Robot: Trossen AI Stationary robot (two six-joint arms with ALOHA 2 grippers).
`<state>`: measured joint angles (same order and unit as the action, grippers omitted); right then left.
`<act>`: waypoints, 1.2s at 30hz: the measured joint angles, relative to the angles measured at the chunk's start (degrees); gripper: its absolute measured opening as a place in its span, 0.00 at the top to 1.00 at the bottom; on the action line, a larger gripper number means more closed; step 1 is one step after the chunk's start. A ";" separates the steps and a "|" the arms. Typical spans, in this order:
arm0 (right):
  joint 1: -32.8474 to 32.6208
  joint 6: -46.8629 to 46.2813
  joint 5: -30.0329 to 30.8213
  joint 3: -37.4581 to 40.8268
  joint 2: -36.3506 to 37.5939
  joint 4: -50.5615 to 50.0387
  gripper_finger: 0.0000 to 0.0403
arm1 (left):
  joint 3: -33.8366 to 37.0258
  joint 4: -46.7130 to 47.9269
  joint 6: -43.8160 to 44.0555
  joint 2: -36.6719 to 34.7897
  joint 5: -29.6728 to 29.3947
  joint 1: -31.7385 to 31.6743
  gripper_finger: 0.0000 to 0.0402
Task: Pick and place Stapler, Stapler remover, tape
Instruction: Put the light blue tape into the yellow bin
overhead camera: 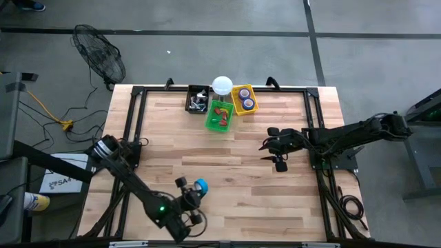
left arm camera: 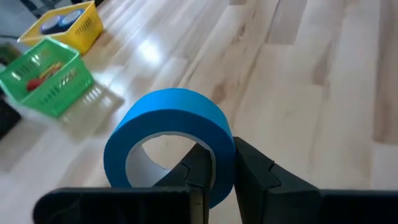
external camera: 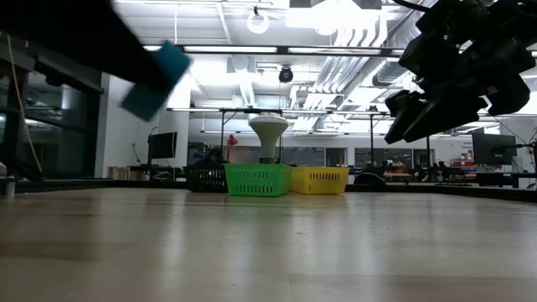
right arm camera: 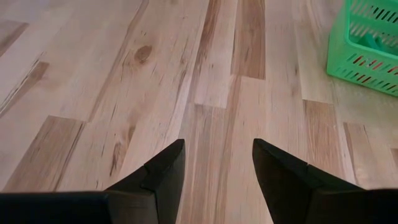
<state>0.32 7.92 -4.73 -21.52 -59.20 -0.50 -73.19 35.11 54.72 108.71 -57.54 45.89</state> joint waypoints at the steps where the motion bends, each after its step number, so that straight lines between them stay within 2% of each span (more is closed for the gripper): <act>1: 0.00 0.00 0.00 0.00 0.00 0.09 0.56 | 0.00 -1.20 -2.13 0.00 0.23 -0.88 0.90; 10: -0.01 0.02 -0.04 0.00 0.00 1.03 0.56 | 0.00 -16.20 -26.35 0.00 4.96 -9.12 0.90; 20: 0.00 1.51 -0.20 0.00 0.01 1.19 0.56 | 0.00 -30.09 -47.60 -0.02 13.30 -16.72 0.90; 30: -0.01 4.83 0.02 0.00 0.00 0.71 0.56 | -0.02 -35.56 -58.80 -0.04 19.83 -22.37 0.90; 36: -0.01 6.24 2.72 0.00 0.02 0.25 0.56 | -0.02 -35.73 -61.95 -0.07 23.51 -26.09 0.90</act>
<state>0.32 14.16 -2.01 -21.52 -59.18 -0.25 -73.21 -0.62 -7.22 108.64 -34.03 19.80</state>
